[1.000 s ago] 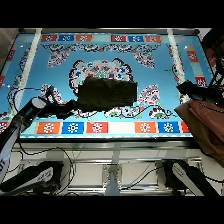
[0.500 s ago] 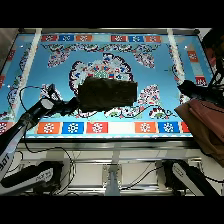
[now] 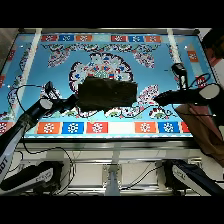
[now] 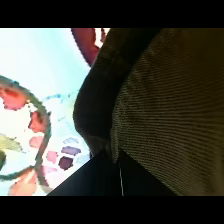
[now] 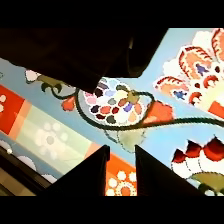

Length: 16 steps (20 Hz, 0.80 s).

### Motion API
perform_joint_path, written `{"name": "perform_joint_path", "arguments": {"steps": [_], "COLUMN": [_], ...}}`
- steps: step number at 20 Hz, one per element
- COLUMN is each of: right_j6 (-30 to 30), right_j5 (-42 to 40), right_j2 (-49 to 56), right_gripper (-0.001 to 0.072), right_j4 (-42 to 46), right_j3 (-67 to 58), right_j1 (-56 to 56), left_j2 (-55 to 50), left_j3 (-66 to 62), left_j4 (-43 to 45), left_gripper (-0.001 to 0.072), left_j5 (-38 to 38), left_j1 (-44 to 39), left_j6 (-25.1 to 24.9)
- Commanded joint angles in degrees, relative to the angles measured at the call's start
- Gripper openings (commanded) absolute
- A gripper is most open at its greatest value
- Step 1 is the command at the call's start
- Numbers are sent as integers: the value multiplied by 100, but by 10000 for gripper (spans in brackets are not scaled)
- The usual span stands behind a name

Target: Fold the clothes and pants, and hang the long-sleeved shirts on hangers.

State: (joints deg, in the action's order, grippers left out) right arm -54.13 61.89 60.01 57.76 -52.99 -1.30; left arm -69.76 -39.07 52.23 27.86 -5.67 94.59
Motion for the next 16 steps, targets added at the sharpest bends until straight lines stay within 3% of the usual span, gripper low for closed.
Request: {"name": "perform_joint_path", "arguments": {"steps": [1,2,6,11,16], "right_j6": [-968,-1523,-3377,-3484,-3891], "right_j5": [-590,-667,-778,-1196,-1209], "right_j2": [490,734,1639,2184,2555], "right_gripper": [395,526,552,552,551], "right_j4": [72,63,-55,-1888,-2225], "right_j3": [-4,-4,-4,-4,-4], "right_j1": [662,730,737,743,1029], "left_j2": [444,601,953,935,935], "left_j3": [-4,-4,-4,-2,-2], "left_j4": [4,7,7,48,48], "left_gripper": [26,26,26,26,26], "left_j5": [-9,-2,-2,-7,-7], "left_j1": [-7,-7,-7,-7,-7], "left_j6": [-59,-122,-205,-269,-398]}}
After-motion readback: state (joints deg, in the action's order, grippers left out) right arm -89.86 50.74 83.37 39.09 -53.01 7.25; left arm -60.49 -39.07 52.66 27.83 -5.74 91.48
